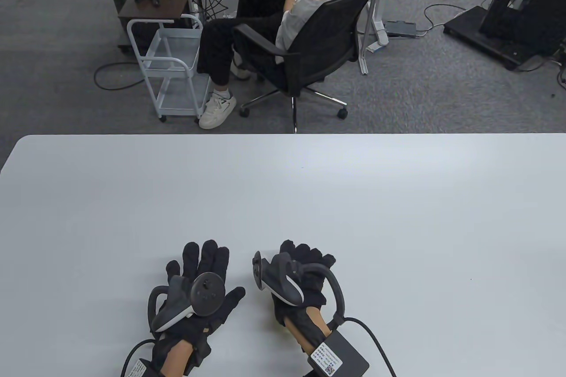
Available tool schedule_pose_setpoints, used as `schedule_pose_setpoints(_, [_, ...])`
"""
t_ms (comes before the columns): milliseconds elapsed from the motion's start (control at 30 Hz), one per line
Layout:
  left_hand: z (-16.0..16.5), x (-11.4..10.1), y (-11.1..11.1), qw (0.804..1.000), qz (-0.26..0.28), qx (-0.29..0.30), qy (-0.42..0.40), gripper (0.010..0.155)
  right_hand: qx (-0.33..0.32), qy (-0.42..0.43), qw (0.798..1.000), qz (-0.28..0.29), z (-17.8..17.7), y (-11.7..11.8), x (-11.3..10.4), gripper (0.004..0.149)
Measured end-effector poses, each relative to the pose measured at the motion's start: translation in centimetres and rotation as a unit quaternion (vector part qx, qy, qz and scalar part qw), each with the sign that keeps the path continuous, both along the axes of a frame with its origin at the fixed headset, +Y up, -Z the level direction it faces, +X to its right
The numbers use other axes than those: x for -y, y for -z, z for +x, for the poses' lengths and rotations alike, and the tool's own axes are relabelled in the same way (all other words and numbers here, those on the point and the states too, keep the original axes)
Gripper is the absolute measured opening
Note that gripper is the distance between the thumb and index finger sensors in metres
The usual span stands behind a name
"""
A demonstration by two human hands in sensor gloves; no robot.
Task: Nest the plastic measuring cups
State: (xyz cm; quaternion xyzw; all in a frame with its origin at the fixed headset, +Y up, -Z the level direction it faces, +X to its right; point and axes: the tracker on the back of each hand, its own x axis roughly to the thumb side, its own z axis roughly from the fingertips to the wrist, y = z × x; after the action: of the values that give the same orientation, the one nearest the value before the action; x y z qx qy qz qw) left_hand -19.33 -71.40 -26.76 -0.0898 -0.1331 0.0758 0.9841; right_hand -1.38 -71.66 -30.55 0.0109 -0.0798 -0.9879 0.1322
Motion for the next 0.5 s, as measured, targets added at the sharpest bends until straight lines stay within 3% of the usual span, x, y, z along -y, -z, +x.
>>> schedule_pose_setpoints(500, [0.09,0.11,-0.02,1.0,-0.031,-0.006,0.0,0.09,-0.01,-0.004,1.0,-0.004,0.24,-0.55,-0.43,0.073])
